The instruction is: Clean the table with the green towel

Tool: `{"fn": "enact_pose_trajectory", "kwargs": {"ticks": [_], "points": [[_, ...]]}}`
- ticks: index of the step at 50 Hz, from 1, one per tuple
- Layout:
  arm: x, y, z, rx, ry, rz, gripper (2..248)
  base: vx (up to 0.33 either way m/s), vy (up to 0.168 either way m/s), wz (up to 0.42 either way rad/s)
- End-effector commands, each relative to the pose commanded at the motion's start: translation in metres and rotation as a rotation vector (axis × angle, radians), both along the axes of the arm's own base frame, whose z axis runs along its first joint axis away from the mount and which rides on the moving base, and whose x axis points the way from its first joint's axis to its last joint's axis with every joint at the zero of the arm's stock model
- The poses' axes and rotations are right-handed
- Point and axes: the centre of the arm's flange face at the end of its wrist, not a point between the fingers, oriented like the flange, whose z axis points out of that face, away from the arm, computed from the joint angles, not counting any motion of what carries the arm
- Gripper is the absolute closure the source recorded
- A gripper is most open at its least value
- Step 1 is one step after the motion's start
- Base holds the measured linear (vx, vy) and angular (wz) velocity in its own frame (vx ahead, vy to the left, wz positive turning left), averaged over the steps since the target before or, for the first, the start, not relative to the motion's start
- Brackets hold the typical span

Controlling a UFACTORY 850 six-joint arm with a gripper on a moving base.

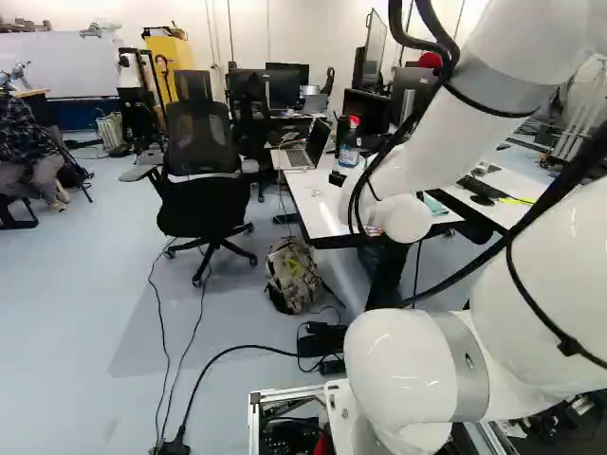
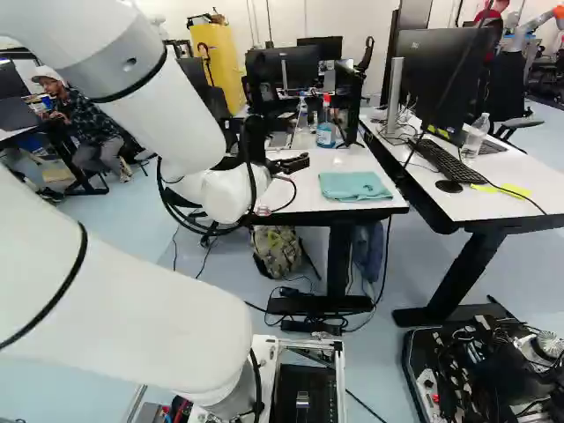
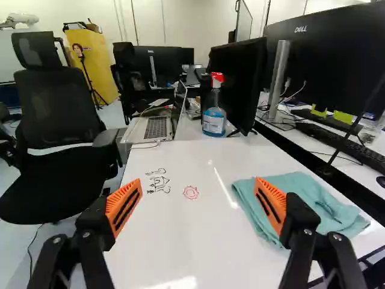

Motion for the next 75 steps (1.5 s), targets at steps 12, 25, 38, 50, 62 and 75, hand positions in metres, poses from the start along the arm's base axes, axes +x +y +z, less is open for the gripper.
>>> {"fn": "enact_pose_trajectory", "kwargs": {"ticks": [12,25,38,50,62,75], "points": [[0.013,-0.016,0.013,-0.005,-0.025,-0.04,3,0.0,0.0,0.0],[0.025,-0.034,0.026,-0.007,-0.031,-0.081,3,0.0,0.0,0.0],[0.036,-0.053,0.034,0.002,0.009,-0.122,3,0.0,0.0,0.0],[0.045,-0.07,0.04,0.014,0.056,-0.157,3,0.0,0.0,0.0],[0.058,-0.087,0.047,0.029,0.107,-0.185,3,0.0,0.0,0.0],[0.075,-0.104,0.053,0.051,0.181,-0.209,3,0.0,0.0,0.0]]}}
